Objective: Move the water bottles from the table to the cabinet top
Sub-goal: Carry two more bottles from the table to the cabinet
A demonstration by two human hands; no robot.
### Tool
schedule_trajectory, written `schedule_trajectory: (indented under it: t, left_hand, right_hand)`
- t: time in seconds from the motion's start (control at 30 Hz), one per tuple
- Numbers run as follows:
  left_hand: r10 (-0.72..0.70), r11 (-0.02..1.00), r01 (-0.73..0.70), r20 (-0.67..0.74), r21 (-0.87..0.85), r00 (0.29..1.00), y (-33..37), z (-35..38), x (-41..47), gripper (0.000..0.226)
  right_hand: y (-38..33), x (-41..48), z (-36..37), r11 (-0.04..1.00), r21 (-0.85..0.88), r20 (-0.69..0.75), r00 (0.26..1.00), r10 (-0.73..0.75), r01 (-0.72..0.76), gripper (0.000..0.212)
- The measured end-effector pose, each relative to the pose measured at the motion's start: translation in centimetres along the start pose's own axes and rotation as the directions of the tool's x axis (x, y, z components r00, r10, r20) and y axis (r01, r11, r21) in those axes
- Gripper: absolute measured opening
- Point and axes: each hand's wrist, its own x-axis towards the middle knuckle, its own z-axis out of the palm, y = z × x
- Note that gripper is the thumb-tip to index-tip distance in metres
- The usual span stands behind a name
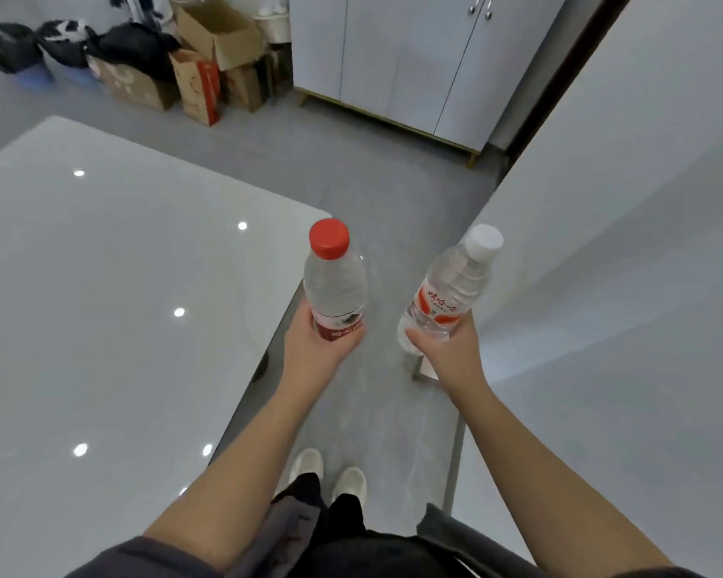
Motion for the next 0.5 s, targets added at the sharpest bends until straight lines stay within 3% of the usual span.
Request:
schedule_trajectory:
  t: [0.27,0.5]
  left_hand:
    - [0.205,0.978,-0.197,0.139,-0.07,0.969,9.4,2.0,6.2,0.05]
    - [0.398,0.916,-0.376,0.218,-0.138,0.891,17.8,2.2,9.7,0.054]
  right_hand:
    - [-6.1,3.5,-2.8,0.987,0.124,-0.163,0.984,-0.079,0.1,0.058]
    - [-14.7,5.9,-4.8,0.943,0.183,-0.234,0.944,-0.233,0.278,0.055]
